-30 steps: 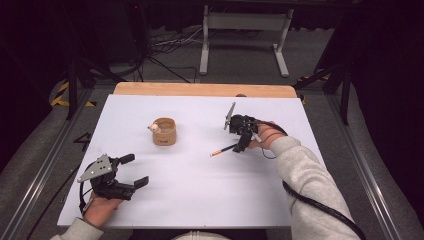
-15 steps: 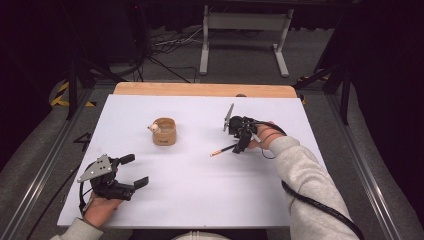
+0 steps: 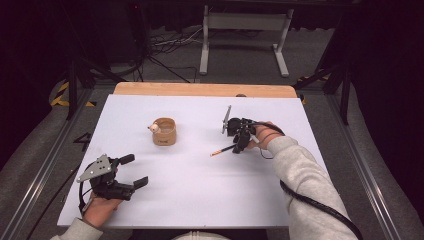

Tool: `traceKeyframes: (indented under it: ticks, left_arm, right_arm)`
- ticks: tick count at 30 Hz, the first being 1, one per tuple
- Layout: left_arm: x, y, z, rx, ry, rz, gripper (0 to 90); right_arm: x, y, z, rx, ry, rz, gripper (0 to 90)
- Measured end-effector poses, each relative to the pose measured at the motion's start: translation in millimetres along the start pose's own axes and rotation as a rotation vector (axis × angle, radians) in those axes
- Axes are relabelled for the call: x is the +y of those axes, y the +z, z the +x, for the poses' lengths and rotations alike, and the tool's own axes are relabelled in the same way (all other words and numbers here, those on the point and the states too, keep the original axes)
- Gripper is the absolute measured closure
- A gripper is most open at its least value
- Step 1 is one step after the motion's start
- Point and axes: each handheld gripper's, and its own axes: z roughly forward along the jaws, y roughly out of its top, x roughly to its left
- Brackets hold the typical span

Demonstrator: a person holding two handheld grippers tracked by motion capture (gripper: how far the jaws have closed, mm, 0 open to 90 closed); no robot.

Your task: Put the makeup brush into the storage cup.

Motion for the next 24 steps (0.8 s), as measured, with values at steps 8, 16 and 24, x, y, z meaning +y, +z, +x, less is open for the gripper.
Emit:
traceKeyframes:
  ticks: [8,16,24]
  left_arm:
    - [0.0,-0.2,0.2,-0.001,-0.004,0.002,2.5]
    - [0.1,-0.3,0.1,-0.001,-0.003,0.002,2.6]
    - [-0.1,-0.8,0.0,0.004,-0.001,0.006,2.7]
  right_arm:
    - [0.6,-0.9,1.1,-0.001,-0.016,0.01,67.8]
    - [1.2,-0.8,1.7,0.008,-0.019,0.024,83.2]
    - [2.2,-1.2,3.0,0.002,-0.033,0.036,84.0]
